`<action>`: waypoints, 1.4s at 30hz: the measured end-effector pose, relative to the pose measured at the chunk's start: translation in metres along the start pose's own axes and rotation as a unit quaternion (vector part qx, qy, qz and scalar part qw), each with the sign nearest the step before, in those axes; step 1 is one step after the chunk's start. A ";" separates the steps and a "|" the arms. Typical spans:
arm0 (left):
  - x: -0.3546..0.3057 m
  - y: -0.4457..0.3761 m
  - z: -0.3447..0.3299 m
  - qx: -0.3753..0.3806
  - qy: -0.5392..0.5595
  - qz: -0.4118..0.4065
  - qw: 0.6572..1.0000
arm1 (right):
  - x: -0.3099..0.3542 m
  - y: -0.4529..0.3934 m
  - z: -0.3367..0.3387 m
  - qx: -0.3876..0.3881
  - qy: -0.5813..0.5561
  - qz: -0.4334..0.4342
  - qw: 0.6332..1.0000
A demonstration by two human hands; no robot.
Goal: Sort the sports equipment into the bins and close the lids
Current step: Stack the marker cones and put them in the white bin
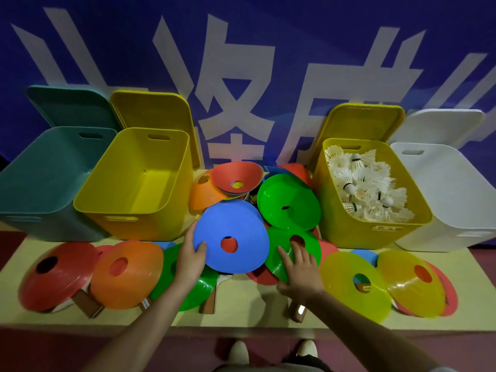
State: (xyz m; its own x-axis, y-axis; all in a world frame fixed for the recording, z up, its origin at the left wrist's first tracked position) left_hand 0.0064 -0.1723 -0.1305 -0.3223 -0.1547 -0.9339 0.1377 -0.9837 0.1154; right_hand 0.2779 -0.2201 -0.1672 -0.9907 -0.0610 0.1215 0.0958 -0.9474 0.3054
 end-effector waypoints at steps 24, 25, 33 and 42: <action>-0.067 -0.052 -0.025 -0.041 0.053 -0.040 0.997 | -0.097 -0.030 0.185 -0.338 -0.302 -0.046 0.890; -0.066 -0.050 -0.025 -0.049 0.056 -0.031 0.997 | -0.096 -0.034 0.183 -0.333 -0.311 -0.042 0.889; -0.075 -0.041 -0.018 -0.099 0.080 -0.002 0.992 | -0.098 -0.058 0.202 -0.319 -0.333 -0.008 0.888; -0.133 -0.069 -0.064 -0.061 0.126 -0.041 0.989 | -0.179 -0.034 0.233 -0.414 -0.414 -0.108 0.803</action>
State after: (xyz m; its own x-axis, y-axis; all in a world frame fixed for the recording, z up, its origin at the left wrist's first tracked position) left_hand 0.0992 -0.0777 -0.0359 -0.0950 -0.0327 -0.9949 0.2379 -0.9712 0.0092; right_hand 0.4741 -0.1034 0.0211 -0.5394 0.0381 0.8412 -0.5066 -0.8126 -0.2881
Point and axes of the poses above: each hand's wrist, its own y-axis away from the middle knuckle, its own z-axis out of the back of the hand, x = y × z, the point moved 8 cm from there along -y, towards the middle knuckle, and after that the axes turned 7 degrees about -y, right-handed, at the moved point
